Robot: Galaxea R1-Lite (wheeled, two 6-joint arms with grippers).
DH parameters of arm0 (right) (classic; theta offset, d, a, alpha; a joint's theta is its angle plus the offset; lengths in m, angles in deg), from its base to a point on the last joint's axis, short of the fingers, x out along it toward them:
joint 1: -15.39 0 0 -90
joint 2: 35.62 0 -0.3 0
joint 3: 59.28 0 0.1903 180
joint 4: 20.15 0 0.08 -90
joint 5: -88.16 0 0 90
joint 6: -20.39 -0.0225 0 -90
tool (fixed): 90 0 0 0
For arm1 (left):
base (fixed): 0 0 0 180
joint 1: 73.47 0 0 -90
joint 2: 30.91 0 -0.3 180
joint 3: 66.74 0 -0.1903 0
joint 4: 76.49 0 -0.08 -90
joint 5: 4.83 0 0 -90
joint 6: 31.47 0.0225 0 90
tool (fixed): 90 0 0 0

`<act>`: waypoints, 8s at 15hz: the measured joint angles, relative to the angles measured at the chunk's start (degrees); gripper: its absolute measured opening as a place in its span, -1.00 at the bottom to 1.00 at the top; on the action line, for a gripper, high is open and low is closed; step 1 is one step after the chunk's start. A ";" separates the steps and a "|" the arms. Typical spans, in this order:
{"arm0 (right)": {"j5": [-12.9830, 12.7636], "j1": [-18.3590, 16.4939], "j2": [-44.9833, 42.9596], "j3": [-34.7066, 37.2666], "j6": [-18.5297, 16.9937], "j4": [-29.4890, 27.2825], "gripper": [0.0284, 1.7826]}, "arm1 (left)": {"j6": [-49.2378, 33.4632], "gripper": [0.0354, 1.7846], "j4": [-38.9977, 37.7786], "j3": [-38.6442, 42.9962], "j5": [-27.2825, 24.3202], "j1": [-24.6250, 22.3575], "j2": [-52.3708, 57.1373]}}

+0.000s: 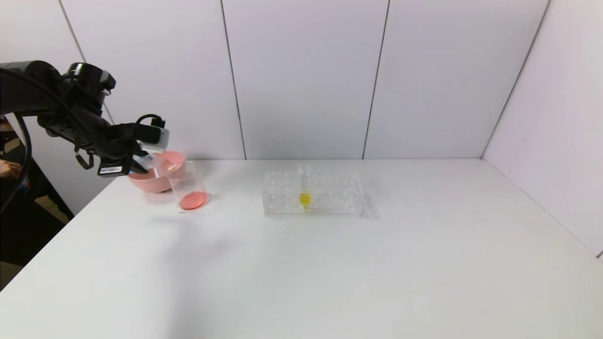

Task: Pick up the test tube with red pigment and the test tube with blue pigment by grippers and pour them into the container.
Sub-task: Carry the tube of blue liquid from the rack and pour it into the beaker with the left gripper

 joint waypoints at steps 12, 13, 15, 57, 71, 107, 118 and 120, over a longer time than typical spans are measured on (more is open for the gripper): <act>0.00 0.00 0.00 0.00 0.00 0.00 0.99 | -6.17 -0.53 1.15 -0.39 8.90 2.68 -0.13; 0.00 0.00 0.00 0.00 0.00 0.00 0.99 | -6.64 -0.53 1.16 -0.39 9.89 2.86 -0.13; 0.00 0.00 0.00 0.00 0.00 0.00 0.99 | -7.39 -0.53 1.12 -0.39 10.63 3.39 -0.13; 0.00 0.00 0.00 0.00 0.00 0.00 0.99 | -17.27 -0.53 -2.13 -0.44 26.78 9.69 -2.95; 0.00 0.01 0.00 0.00 0.00 0.00 0.99 | -17.83 -0.53 -2.76 -0.45 31.74 11.15 -3.67; 0.00 0.00 0.00 0.00 0.00 0.00 0.99 | -16.24 -0.53 -3.10 -0.37 40.42 13.82 -3.52; 0.00 0.00 0.00 0.00 0.00 0.00 0.99 | -34.89 -0.53 -12.61 -0.37 29.06 12.36 0.66; 0.00 0.00 0.00 0.00 0.00 0.00 0.99 | -42.14 -0.53 -13.63 -0.37 27.61 12.03 1.63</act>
